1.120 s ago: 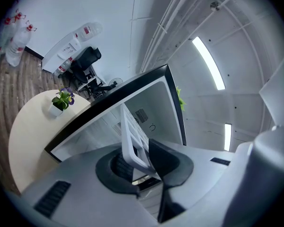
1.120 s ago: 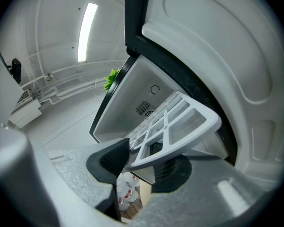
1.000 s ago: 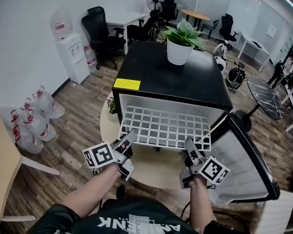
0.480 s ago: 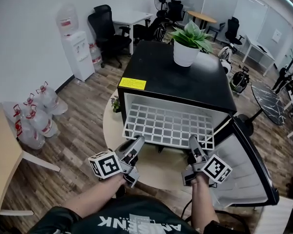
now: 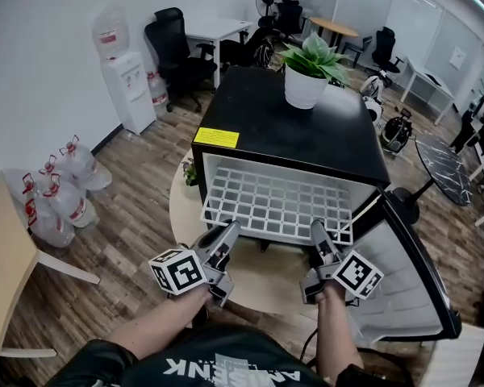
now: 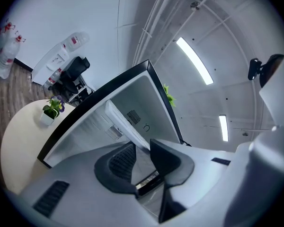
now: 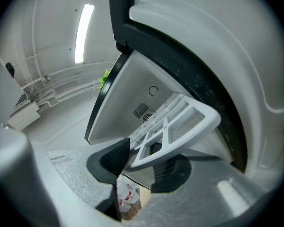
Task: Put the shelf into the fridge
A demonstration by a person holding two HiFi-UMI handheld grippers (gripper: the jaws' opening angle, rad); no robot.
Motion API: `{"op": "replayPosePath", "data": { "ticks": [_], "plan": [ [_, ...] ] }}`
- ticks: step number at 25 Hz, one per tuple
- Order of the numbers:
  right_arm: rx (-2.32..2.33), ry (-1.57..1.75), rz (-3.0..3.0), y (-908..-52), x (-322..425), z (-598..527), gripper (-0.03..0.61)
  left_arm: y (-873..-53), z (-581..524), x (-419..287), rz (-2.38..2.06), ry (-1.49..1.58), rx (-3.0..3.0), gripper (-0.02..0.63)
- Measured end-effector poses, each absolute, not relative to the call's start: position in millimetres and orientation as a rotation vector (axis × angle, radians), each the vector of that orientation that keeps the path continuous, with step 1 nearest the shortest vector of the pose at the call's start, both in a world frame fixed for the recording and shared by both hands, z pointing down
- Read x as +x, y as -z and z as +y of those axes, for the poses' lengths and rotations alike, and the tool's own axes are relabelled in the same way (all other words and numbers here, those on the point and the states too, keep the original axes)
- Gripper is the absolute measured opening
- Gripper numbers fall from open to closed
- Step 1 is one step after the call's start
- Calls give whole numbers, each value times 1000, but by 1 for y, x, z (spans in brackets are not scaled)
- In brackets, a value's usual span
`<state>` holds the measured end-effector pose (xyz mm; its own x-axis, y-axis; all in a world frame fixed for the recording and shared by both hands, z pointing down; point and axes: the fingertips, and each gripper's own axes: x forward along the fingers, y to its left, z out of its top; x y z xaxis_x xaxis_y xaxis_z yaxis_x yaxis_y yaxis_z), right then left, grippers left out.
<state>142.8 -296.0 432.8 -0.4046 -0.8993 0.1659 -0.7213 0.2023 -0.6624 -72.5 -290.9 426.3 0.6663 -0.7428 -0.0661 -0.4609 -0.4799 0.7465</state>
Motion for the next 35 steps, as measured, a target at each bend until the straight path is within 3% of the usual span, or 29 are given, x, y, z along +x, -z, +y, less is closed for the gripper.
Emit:
{"op": "replayPosePath", "data": {
  "ticks": [19,30,35],
  "plan": [
    [-1622,938,2165,-435,146,-323,137,-428,-328,-67,-831,455,2193,86],
    [-1778,872,2008,-446,155,-276,147,-433,-334,-58,-740,376,2237,86],
    [-1741,732,2137,-433,115,-271,77,-434,-331,-61,-696,360,2240,83]
  ]
}}
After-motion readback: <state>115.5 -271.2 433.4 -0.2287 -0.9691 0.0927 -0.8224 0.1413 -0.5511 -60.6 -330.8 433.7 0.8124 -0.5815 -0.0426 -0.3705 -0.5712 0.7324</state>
